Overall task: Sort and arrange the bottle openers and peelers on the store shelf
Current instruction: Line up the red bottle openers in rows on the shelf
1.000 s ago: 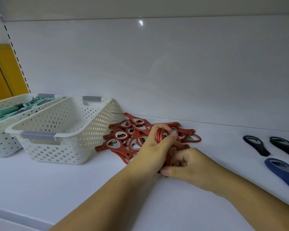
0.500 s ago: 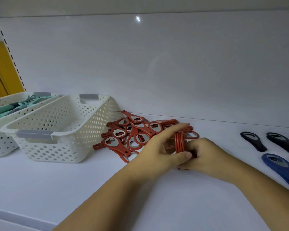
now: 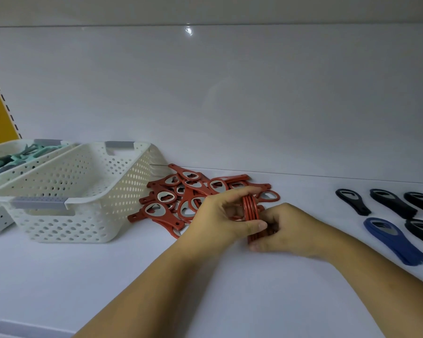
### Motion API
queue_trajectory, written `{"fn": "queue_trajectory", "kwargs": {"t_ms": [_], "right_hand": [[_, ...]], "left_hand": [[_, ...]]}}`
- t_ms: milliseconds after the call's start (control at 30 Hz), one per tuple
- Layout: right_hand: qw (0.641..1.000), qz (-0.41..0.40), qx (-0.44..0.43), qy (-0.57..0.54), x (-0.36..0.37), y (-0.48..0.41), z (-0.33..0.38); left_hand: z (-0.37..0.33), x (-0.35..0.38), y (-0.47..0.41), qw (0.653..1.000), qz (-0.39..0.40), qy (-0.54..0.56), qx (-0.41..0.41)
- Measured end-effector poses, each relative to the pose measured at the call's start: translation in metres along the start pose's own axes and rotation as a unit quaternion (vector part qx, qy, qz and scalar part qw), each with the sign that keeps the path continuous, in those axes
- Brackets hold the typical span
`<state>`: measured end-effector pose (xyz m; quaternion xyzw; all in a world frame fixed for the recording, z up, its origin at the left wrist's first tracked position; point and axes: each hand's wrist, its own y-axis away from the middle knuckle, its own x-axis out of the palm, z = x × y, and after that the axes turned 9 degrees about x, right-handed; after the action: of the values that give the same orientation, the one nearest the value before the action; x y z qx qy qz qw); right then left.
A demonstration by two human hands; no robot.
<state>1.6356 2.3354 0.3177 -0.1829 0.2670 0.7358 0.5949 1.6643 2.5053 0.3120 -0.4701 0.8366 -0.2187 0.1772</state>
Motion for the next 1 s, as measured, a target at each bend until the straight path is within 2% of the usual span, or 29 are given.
{"fn": "queue_trajectory", "kwargs": {"t_ms": [367, 500, 633, 800, 1000], "right_hand": [[0.999, -0.003, 0.048, -0.021, -0.002, 0.011, 0.011], [0.994, -0.063, 0.071, -0.055, -0.001, 0.028, 0.009], [0.986, -0.117, 0.105, -0.059, -0.003, 0.055, -0.005], [0.971, -0.153, 0.184, -0.017, -0.005, 0.096, -0.022], [0.921, -0.241, 0.299, 0.067, -0.033, 0.155, -0.042]], "left_hand": [[-0.005, 0.0, 0.001, 0.994, -0.029, 0.102, -0.03], [-0.003, 0.007, 0.002, 0.983, -0.04, 0.173, -0.055], [0.001, 0.022, 0.003, 0.976, 0.009, 0.204, -0.074], [0.009, 0.024, 0.007, 0.968, 0.186, 0.119, -0.119], [0.015, 0.023, 0.009, 0.972, 0.165, 0.109, -0.126]]}}
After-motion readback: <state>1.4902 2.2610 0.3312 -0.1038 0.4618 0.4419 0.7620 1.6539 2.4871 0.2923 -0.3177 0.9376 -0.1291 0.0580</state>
